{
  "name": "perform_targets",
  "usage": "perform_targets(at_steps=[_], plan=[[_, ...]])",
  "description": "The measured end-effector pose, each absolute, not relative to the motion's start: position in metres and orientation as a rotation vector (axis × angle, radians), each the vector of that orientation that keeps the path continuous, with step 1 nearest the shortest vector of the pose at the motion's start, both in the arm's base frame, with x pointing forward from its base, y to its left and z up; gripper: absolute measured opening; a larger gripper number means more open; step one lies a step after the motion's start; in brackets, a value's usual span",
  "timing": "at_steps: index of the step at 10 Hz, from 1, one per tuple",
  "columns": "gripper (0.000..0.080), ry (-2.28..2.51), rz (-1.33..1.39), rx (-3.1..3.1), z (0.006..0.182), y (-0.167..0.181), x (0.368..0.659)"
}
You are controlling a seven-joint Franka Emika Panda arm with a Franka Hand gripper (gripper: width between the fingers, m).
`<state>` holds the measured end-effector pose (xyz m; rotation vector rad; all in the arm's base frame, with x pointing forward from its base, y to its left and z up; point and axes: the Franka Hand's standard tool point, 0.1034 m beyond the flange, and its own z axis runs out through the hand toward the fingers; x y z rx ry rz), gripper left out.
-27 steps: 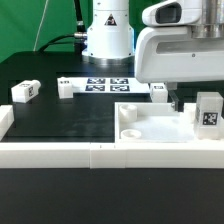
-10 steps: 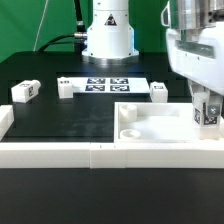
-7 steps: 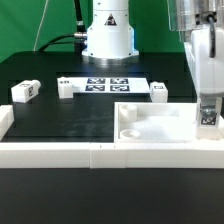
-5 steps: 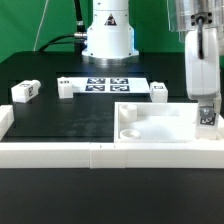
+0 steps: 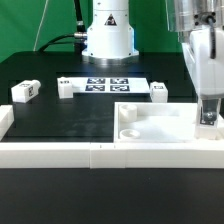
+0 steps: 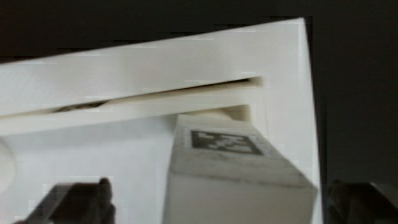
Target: Assemble one leg
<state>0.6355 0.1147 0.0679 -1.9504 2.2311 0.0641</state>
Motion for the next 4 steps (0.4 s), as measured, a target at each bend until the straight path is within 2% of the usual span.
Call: perform_targets(at_steps=[1,2,4], plan=[[0.0635,2.17,0.061,-2.022,0.0678,0.1147,0.6349],[0.0647,1.986,0.034,-2.198,0.0679,0.1148,0.6353],[0.0649,1.913,0.027,-2.259,0.0676,0.115,0.6352]])
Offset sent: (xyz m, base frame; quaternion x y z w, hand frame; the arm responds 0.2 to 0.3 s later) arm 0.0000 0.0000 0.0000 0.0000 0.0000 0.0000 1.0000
